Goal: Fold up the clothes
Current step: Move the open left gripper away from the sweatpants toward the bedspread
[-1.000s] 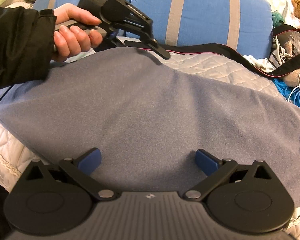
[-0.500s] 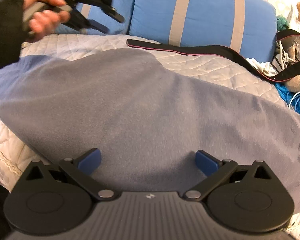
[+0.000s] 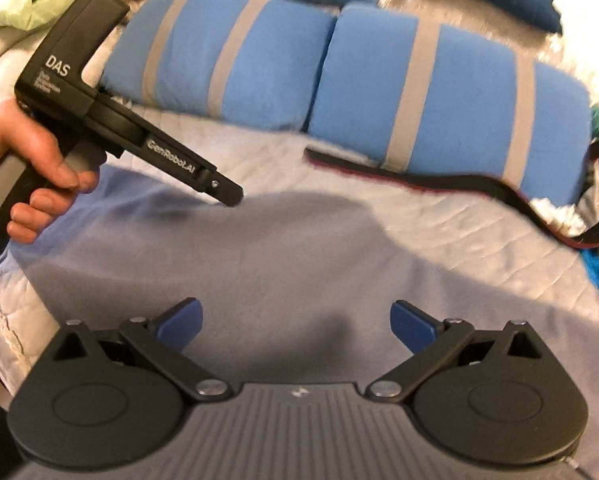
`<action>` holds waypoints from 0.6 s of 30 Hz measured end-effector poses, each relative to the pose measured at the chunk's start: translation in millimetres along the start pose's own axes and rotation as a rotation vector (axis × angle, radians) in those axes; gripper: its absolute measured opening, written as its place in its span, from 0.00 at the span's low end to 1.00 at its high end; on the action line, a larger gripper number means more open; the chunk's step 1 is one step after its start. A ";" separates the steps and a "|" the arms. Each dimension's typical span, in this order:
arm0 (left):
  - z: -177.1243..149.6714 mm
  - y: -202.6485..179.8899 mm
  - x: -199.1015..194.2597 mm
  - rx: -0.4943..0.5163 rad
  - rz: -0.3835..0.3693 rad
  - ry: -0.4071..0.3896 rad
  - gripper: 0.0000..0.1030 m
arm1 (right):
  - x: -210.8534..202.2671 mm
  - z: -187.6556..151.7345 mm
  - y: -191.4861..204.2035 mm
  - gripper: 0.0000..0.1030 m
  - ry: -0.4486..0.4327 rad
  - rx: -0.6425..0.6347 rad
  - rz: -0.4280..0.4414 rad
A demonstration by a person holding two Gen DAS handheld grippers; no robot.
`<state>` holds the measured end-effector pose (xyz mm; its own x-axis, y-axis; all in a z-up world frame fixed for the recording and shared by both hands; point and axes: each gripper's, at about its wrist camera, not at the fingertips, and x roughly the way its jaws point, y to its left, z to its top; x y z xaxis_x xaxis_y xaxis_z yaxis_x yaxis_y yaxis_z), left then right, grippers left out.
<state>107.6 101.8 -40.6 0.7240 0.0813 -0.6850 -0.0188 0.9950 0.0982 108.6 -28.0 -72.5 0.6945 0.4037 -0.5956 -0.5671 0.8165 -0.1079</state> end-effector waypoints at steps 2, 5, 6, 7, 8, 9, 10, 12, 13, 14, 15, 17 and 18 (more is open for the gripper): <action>-7.8 -0.5 6.9 0.070 0.069 0.016 0.50 | 10.5 -5.2 -1.9 1.00 0.048 0.019 0.006; -12.6 -3.4 5.6 0.152 0.152 -0.002 0.56 | 14.2 -11.7 -12.1 1.00 0.060 0.073 0.042; -11.1 -3.4 4.9 0.156 0.197 0.006 0.56 | 13.8 -11.8 -12.7 1.00 0.066 0.073 0.042; -10.0 -3.5 2.9 0.155 0.237 0.008 0.56 | 13.0 -11.6 -12.7 1.00 0.073 0.077 0.039; -10.3 -3.7 -1.8 0.147 0.255 -0.009 0.55 | 12.3 -11.8 -13.0 1.00 0.079 0.086 0.035; -10.1 -3.6 -7.7 0.132 0.239 -0.034 0.55 | 11.7 -11.9 -13.3 1.00 0.085 0.095 0.032; -9.1 -3.1 -15.3 0.107 0.174 -0.069 0.54 | 11.3 -12.1 -12.8 1.00 0.087 0.093 0.027; -8.0 -2.7 -29.6 0.057 0.036 -0.139 0.55 | 10.6 -12.2 -11.4 1.00 0.086 0.085 0.020; -9.2 -3.8 -34.2 0.034 -0.042 -0.172 0.55 | 10.2 -11.9 -11.1 1.00 0.088 0.085 0.018; -10.4 -5.9 -35.5 0.021 -0.092 -0.184 0.55 | 9.9 -11.6 -10.7 1.00 0.090 0.086 0.016; -10.9 -8.9 -34.0 0.017 -0.121 -0.174 0.55 | 9.6 -11.9 -10.4 1.00 0.089 0.085 0.015; -13.0 -15.3 -24.1 0.031 -0.140 -0.118 0.55 | 9.2 -13.0 -9.5 1.00 0.085 0.084 0.012; -14.2 -18.6 -17.8 0.044 -0.143 -0.083 0.55 | 9.4 -13.4 -9.3 1.00 0.081 0.083 0.011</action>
<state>85.2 82.7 -40.5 0.7716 -0.0676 -0.6326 0.1169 0.9925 0.0366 114.5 -37.3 -87.8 0.6486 0.3806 -0.6592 -0.5334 0.8451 -0.0370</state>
